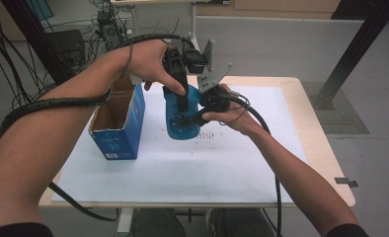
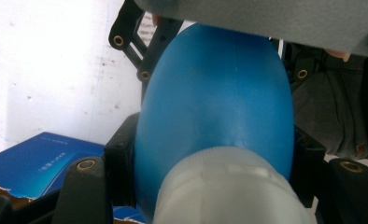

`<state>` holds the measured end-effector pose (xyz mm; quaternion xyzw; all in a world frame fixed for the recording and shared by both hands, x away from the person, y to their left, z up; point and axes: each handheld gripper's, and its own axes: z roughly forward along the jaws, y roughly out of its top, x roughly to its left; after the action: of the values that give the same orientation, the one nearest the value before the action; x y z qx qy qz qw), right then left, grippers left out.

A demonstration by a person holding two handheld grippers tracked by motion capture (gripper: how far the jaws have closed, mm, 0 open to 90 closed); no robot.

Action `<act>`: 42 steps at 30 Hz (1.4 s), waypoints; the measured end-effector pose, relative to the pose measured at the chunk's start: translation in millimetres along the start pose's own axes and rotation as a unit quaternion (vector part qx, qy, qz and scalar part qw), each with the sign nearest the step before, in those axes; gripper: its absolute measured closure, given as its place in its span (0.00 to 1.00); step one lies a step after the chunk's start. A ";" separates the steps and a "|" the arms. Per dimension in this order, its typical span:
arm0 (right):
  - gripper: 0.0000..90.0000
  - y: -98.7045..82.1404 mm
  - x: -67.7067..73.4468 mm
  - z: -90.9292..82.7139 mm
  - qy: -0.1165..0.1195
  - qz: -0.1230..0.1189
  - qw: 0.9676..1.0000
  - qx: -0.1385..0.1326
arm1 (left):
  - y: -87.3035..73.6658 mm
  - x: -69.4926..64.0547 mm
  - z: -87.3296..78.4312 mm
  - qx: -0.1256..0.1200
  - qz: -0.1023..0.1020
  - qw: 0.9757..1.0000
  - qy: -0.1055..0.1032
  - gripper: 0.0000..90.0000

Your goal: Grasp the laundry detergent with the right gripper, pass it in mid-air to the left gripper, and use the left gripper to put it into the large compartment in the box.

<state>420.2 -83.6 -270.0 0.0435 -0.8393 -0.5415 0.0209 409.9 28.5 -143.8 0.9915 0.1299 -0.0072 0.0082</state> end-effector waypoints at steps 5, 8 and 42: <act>0.47 0.0 0.6 0.5 -0.002 -0.001 1.000 0.003 | -0.3 0.1 0.6 0.002 -0.001 1.000 0.000 0.41; 0.47 -0.2 0.4 0.4 -0.001 0.001 1.000 0.002 | -0.3 -0.1 0.4 -0.001 0.000 1.000 0.002 0.41; 0.09 -14.5 11.1 -79.0 -0.122 0.096 0.981 0.115 | -19.2 26.2 -26.8 -0.004 -0.165 0.986 0.008 0.41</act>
<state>416.4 -162.3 -250.8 -0.1016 -0.8924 -0.4382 -0.0347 430.6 54.3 -117.8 0.9564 0.2920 -0.0002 0.0095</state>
